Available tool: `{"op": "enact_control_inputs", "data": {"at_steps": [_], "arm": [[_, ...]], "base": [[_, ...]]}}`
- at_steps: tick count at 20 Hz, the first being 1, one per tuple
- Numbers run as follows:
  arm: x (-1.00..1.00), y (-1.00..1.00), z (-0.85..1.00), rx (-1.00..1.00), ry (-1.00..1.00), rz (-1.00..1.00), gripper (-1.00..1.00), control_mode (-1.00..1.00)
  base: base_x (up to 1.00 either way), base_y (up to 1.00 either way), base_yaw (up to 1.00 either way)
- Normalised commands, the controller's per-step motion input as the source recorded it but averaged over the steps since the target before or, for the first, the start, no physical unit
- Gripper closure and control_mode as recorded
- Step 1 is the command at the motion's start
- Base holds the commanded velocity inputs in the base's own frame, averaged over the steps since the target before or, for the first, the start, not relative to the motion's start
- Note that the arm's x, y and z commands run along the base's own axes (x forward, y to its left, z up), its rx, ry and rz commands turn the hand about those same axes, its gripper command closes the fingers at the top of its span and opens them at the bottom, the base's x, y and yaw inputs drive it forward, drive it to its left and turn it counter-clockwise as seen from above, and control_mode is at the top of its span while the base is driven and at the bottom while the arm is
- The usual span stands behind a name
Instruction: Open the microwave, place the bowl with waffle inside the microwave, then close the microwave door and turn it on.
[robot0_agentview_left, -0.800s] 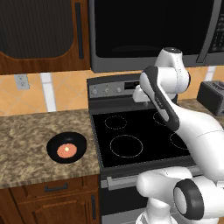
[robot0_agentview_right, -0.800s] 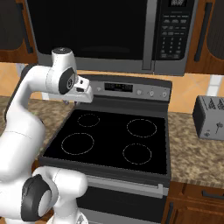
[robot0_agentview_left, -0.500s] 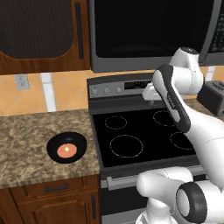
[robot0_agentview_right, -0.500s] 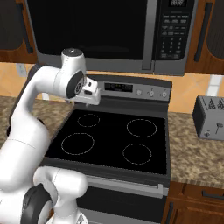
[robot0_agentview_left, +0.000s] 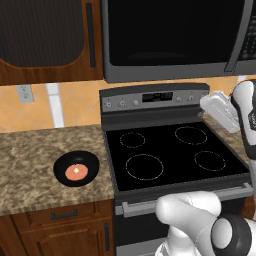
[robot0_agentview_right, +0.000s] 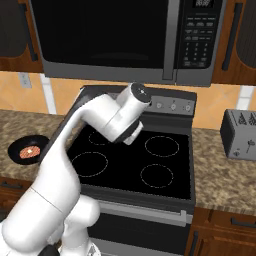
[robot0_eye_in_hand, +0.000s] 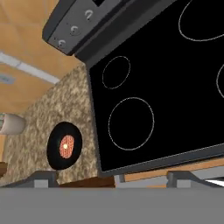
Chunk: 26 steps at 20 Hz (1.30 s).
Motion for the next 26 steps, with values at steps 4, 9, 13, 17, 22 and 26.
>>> {"op": "enact_control_inputs", "data": {"at_steps": [4,9,13,17,22,26], "arm": [[-0.29,-0.56,0.20,0.52,0.09,-0.40,-1.00,-1.00],[0.11,-0.54,0.25,0.50,0.05,-0.47,-1.00,-1.00],[0.00,-0.44,0.67,0.43,-0.05,-0.41,-1.00,-1.00],[0.11,-0.46,0.64,0.45,-0.02,-0.25,-1.00,-1.00],[0.25,-0.57,0.72,0.47,0.00,-0.22,-1.00,-1.00],[0.40,-0.41,0.22,0.47,0.03,-0.19,-1.00,-1.00]], "base": [[0.00,0.00,0.00],[0.00,0.00,0.00],[0.00,0.00,0.00],[0.00,0.00,0.00],[0.00,0.00,0.00],[0.00,0.00,0.00]]}}
